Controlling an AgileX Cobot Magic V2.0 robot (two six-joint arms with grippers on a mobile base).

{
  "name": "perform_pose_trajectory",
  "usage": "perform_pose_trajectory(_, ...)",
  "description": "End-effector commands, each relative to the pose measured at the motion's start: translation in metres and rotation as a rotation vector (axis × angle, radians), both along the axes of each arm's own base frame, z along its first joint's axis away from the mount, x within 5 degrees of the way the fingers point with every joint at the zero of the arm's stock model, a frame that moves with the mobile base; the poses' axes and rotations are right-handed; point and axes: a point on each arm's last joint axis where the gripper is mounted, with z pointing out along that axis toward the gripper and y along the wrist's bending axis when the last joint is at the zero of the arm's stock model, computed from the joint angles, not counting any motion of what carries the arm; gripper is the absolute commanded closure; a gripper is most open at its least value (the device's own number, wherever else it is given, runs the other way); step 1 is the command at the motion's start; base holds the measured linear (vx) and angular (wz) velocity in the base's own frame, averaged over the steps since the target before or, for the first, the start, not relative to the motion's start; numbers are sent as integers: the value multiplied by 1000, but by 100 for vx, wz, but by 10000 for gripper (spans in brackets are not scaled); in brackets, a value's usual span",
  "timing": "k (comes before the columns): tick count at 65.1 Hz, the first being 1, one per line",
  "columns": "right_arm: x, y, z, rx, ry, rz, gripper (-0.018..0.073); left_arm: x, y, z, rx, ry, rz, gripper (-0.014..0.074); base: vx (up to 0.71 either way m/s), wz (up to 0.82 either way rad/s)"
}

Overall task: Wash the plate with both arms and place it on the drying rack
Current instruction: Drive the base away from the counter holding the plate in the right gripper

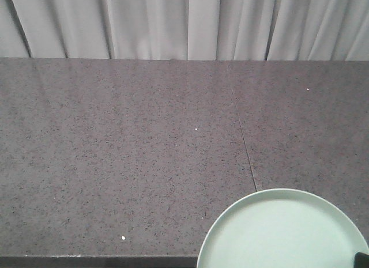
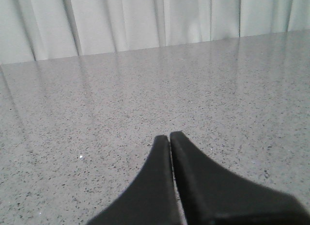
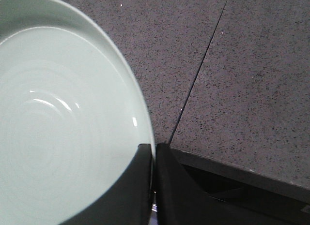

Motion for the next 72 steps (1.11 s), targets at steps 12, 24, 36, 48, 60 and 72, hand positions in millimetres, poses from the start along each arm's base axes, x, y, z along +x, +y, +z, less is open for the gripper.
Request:
perform_pose_trajectory(12,3,0,11,33,-60,-23,564,-2,0,16,-10,-111,5,603,0,0)
perform_pose_trajectory(24,3,0,11,33,-60,-23,564,-2,0,16,-10,-111,5,603,0,0)
perform_pose_trajectory(36,3,0,11,33,-60,-23,564,-2,0,16,-10,-111,5,603,0,0)
perform_pose_trajectory(48,3,0,11,33,-60,-23,564,-2,0,16,-10,-111,5,603,0,0)
perform_pose_trajectory(60,3,0,11,33,-60,-23,564,-2,0,16,-10,-111,5,603,0,0)
perform_pose_trajectory(72,3,0,11,33,-60,-23,564,-2,0,16,-10,-111,5,603,0,0)
